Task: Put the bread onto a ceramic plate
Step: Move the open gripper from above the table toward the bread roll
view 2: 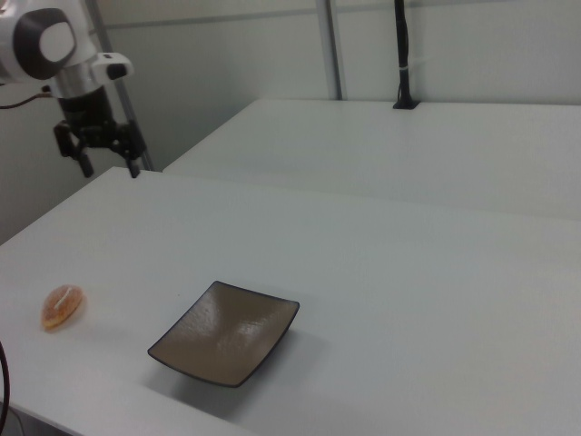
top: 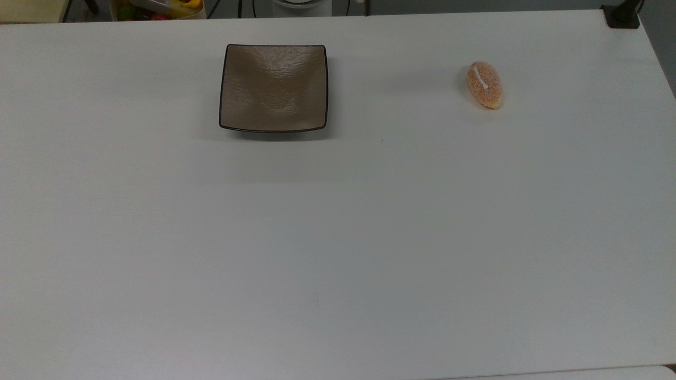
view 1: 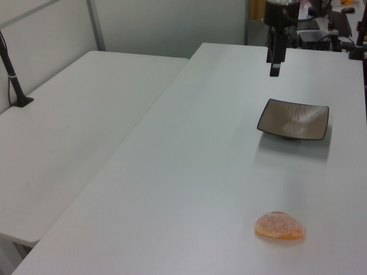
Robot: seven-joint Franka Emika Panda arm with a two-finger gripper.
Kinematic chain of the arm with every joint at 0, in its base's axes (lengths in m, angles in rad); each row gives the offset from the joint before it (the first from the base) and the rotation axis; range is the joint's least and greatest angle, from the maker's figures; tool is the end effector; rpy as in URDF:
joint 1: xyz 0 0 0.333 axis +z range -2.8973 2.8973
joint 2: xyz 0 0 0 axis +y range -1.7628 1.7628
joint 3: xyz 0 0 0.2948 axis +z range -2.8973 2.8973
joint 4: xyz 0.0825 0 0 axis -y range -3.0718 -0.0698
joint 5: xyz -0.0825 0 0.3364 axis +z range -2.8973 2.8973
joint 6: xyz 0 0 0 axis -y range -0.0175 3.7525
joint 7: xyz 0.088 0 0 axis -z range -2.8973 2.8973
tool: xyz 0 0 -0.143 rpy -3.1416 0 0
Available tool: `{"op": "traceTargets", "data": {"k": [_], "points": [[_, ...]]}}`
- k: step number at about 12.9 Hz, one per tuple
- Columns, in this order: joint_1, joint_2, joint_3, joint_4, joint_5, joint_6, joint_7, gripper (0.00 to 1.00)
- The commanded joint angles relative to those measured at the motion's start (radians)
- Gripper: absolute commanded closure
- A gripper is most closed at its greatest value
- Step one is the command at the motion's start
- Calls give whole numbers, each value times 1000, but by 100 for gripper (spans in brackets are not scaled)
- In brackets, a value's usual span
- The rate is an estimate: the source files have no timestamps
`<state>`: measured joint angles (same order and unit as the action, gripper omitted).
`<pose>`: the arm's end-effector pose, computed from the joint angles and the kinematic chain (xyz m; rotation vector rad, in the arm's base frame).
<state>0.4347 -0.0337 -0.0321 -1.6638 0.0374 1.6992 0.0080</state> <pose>0.4682 0.2045 0.5563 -3.0298 -0.6001 -0.0924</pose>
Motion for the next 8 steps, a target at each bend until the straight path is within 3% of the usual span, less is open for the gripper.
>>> {"op": "traceTargets", "data": {"k": [1, 5, 8], "points": [[104, 5, -3, 12, 4, -33, 95, 0], [206, 37, -2, -8, 6, -29, 185, 0], [242, 90, 9, -10, 19, -18, 201, 0]]}}
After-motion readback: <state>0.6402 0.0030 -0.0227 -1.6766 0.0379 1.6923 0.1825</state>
